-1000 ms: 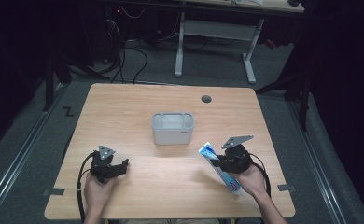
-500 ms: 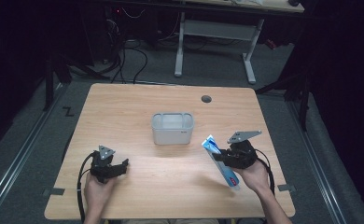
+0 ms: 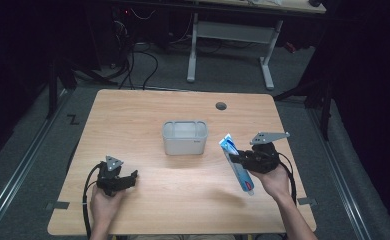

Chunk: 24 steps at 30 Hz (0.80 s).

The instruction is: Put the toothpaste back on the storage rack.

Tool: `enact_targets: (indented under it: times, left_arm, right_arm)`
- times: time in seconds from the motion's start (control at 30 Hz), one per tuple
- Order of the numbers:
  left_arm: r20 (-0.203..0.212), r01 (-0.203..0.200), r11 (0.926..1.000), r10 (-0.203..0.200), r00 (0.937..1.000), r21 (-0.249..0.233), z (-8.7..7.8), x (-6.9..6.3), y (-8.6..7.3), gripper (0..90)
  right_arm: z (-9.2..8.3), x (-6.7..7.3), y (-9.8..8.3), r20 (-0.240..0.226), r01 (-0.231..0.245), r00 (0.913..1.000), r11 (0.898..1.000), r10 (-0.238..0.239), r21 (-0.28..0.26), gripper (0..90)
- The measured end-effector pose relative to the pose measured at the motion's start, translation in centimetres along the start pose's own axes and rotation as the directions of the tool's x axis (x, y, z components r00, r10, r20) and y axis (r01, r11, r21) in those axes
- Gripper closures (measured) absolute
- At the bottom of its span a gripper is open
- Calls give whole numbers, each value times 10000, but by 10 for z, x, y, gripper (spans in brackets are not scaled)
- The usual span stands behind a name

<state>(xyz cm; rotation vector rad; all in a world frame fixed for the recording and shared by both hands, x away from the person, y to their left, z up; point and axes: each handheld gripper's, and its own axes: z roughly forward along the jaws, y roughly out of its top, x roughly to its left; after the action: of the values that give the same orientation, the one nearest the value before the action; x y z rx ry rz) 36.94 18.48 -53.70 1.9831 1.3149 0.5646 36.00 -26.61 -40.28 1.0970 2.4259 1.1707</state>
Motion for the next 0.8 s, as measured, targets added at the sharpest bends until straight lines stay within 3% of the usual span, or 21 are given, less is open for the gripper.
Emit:
enact_targets:
  times: [0.8]
  left_arm:
    - [-9, -6, 10000, 6, 10000, 5, 0, 0, 0, 239]
  right_arm:
    - [0, -6, 36, -245, -78, 9997, 9954, 54, -954, 751]
